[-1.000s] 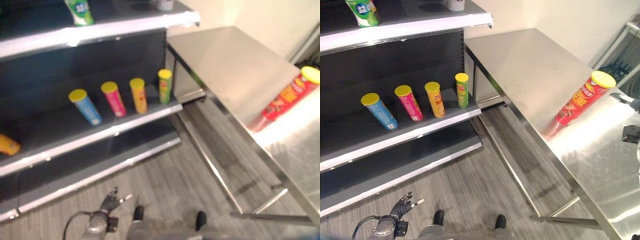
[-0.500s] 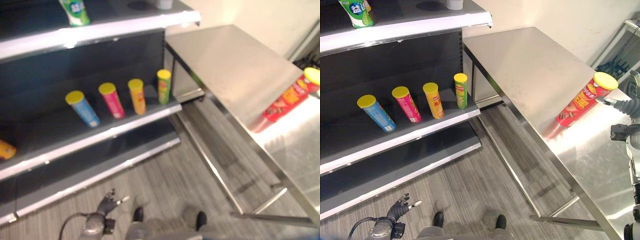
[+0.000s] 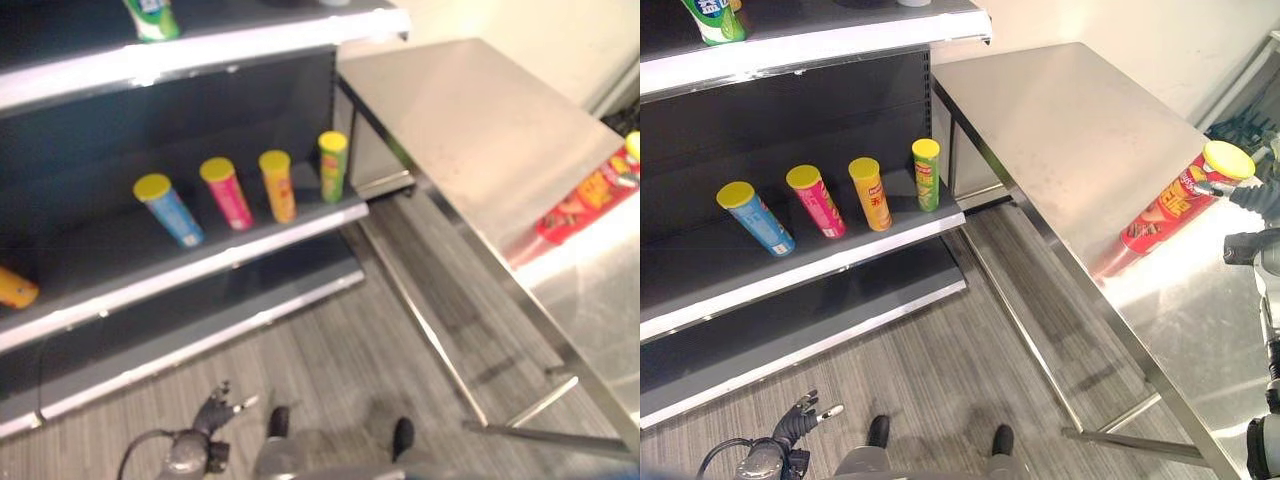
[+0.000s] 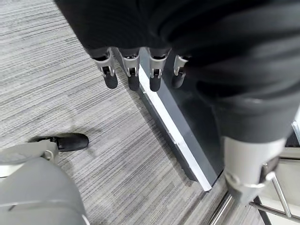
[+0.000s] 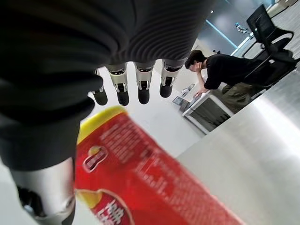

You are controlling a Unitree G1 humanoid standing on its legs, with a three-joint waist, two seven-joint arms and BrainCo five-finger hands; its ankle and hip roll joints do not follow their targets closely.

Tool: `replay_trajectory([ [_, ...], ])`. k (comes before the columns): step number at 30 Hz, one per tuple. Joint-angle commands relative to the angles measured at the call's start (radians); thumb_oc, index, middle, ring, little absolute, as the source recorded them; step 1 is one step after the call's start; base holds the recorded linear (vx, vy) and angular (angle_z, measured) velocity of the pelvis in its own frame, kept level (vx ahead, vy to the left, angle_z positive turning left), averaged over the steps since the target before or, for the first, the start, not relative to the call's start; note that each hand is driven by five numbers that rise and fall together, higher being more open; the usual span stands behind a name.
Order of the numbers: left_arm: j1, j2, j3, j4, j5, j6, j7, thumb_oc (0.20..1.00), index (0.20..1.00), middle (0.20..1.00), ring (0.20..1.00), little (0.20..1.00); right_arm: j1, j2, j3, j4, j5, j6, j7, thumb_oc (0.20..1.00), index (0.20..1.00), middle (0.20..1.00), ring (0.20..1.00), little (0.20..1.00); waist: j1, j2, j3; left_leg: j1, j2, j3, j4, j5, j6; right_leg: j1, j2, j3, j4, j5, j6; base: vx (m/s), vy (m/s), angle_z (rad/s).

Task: Put the goods on the table back onto the shelves and tidy them up.

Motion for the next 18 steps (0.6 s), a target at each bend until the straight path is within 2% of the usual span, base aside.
replay_trajectory([
  [1,-0.026,0.04,0.001,-0.021,-0.023,-0.035,0.01,1.0,1.0,1.0,1.0,1.0,-0.069,-0.088,0.029,-0.014,0.066,-0.04,-0.005,1.0,1.0,1.0,1.0,1.0,0.028,-0.021,-0.003,0.019,-0.033,-0.03,0.006,-0.099,0.033,0.018,0.056,-0.041,0.058,-0.112,-0.004,0.0,0.0,0.0],
  [15,-0.026,0.05,-0.018,-0.03,-0.022,-0.04,0.008,1.0,1.0,1.0,1.0,1.0,-0.151,-0.118,0.177,0.07,0.028,-0.017,0.054,1.0,1.0,1.0,1.0,1.0,0.036,-0.028,0.003,0.02,-0.029,-0.041,0.003,-0.094,0.027,0.024,0.058,-0.057,0.058,-0.114,-0.005,0.0,-0.003,0.04],
  [16,-0.026,0.05,-0.018,-0.03,-0.022,-0.041,0.008,1.0,1.0,1.0,1.0,1.0,-0.153,-0.118,0.179,0.071,0.028,-0.017,0.054,0.953,0.953,0.953,0.953,0.953,0.036,-0.028,0.003,0.02,-0.029,-0.041,0.003,-0.094,0.027,0.024,0.057,-0.057,0.058,-0.114,-0.005,0.0,0.0,0.0],
  [17,-0.029,0.05,-0.02,-0.025,-0.018,-0.041,0.01,1.0,1.0,1.0,1.0,1.0,-0.17,-0.121,0.197,0.078,0.015,-0.015,0.054,0.41,0.41,0.41,0.41,0.41,0.037,-0.028,0.004,0.018,-0.029,-0.042,0.002,-0.094,0.027,0.022,0.058,-0.057,0.058,-0.115,-0.006,0.0,0.0,0.0],
  [18,-0.029,0.05,-0.02,-0.025,-0.018,-0.041,0.01,1.0,1.0,1.0,1.0,1.0,-0.171,-0.121,0.198,0.078,0.015,-0.015,0.054,0.2,0.2,0.2,0.2,0.2,0.036,-0.028,0.004,0.018,-0.029,-0.042,0.002,-0.094,0.027,0.022,0.058,-0.057,0.058,-0.115,-0.006,0.0,0.0,0.0],
])
